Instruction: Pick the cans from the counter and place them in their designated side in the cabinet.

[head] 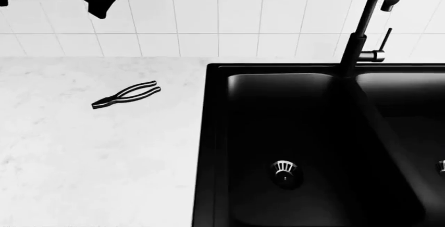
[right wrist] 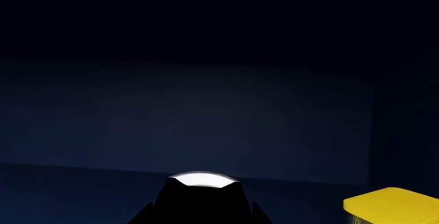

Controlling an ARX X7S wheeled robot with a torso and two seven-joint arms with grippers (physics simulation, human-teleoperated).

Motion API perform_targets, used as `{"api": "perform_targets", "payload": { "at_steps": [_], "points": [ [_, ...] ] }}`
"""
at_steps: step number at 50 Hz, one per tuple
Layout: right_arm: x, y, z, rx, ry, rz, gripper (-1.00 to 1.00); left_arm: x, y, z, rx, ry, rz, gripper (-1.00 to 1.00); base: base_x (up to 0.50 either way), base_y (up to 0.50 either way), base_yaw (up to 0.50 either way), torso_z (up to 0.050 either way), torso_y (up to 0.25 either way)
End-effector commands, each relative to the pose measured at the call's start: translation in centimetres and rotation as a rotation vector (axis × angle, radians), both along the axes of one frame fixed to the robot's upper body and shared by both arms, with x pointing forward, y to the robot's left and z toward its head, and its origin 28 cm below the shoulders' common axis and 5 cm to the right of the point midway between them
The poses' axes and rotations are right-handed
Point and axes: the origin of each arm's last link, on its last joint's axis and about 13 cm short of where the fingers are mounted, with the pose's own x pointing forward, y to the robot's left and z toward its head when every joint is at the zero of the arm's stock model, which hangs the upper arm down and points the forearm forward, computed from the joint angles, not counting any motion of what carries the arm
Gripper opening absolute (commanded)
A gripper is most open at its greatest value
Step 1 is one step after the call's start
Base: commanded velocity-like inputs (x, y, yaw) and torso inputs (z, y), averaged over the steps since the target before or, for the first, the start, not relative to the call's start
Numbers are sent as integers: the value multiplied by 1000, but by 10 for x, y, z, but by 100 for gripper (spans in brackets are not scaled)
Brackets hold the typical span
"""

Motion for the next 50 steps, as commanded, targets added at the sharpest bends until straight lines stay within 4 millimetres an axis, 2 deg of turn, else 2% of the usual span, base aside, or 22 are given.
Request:
{"api": "perform_targets", "payload": {
  "at_steps": [1, 28, 29, 50],
  "points": [
    [-2, 0, 3, -9, -14, 1, -100, 0, 1, -1, -1, 2, 5, 100, 0, 0, 0, 0, 0],
    [-2, 0, 3, -9, -14, 1, -100, 1, 0, -3, -2, 4, 2, 100, 0, 0, 0, 0, 0],
    [-2, 0, 3, -9, -14, 1, 100, 1, 0, -3, -2, 4, 1, 100, 0, 0, 0, 0, 0],
    [-2, 0, 3, -9, -14, 1, 100, 0, 0, -2, -5, 1, 1, 100, 0, 0, 0, 0, 0]
  ]
}}
